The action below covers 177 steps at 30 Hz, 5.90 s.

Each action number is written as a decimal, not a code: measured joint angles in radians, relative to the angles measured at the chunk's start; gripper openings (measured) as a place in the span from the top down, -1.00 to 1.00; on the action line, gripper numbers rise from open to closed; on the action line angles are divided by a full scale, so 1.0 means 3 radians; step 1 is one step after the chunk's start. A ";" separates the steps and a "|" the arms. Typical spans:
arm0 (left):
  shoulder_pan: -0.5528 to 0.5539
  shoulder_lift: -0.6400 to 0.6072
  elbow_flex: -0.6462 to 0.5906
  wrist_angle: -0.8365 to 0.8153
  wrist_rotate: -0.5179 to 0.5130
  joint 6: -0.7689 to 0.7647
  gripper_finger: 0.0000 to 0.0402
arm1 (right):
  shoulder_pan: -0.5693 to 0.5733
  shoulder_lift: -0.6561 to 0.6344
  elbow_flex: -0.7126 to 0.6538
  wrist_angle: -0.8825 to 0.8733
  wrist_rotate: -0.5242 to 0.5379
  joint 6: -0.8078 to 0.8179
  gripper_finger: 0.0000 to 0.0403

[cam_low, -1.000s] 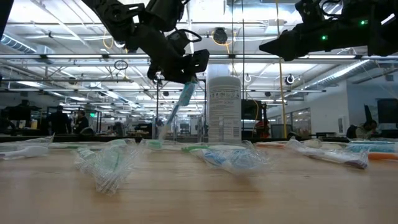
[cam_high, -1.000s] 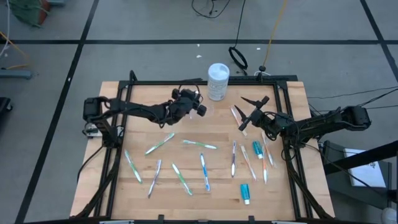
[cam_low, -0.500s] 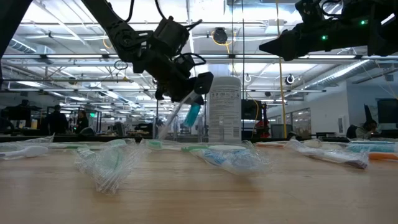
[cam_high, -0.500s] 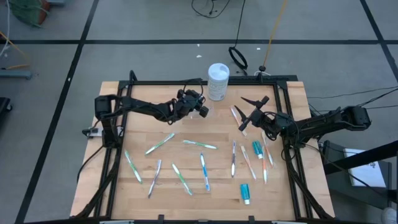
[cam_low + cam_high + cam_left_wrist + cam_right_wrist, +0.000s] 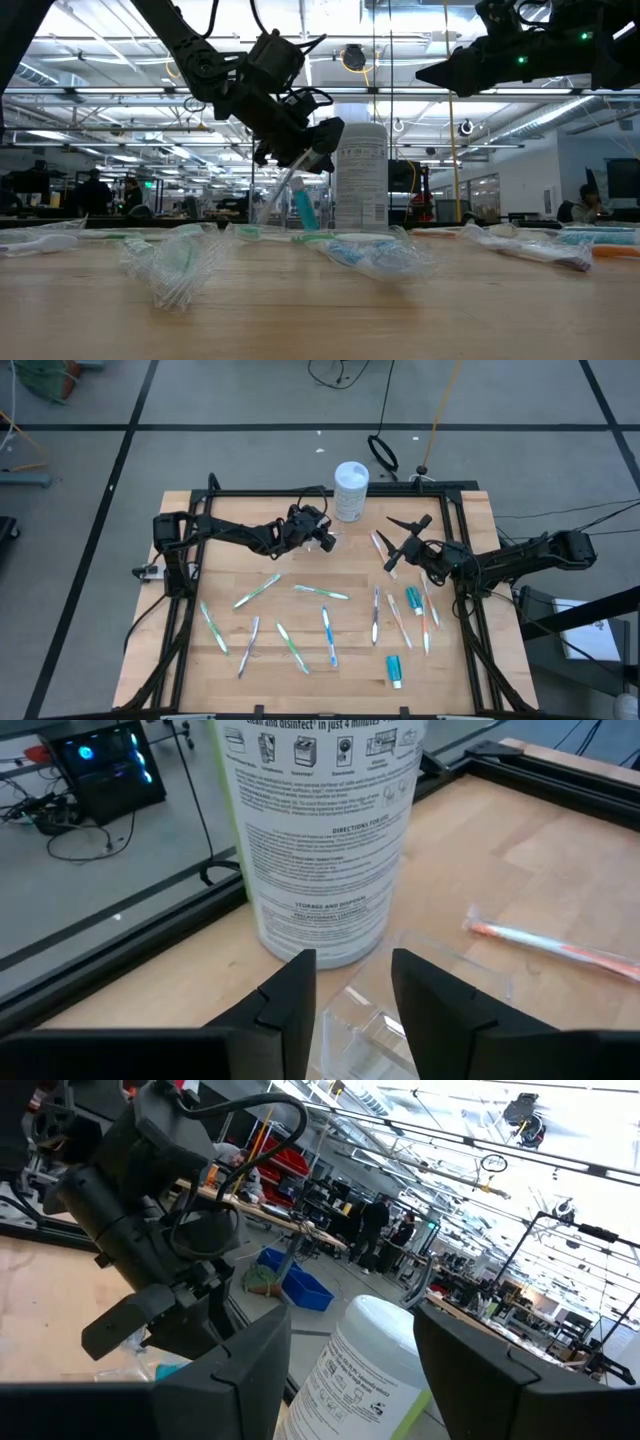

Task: Pick & Place toothbrushing station
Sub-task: Put the blue mouthwash into the transparent organizer

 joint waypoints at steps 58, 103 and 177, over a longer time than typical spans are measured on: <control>-0.0649 -0.0855 0.0020 -0.1281 -0.1661 0.1089 0.41 | -0.0014 0.0000 0.0001 -0.0026 -0.0086 0.0003 -0.03; -0.0472 -0.1068 0.0020 -0.2468 0.0022 -0.0021 0.41 | -0.0015 0.0000 -0.0001 -0.0027 -0.0086 0.0004 -0.03; 0.0127 -0.0557 0.0164 -0.1561 0.0788 0.0144 -0.07 | -0.0035 0.0001 -0.0001 -0.0025 -0.0092 0.0082 -0.03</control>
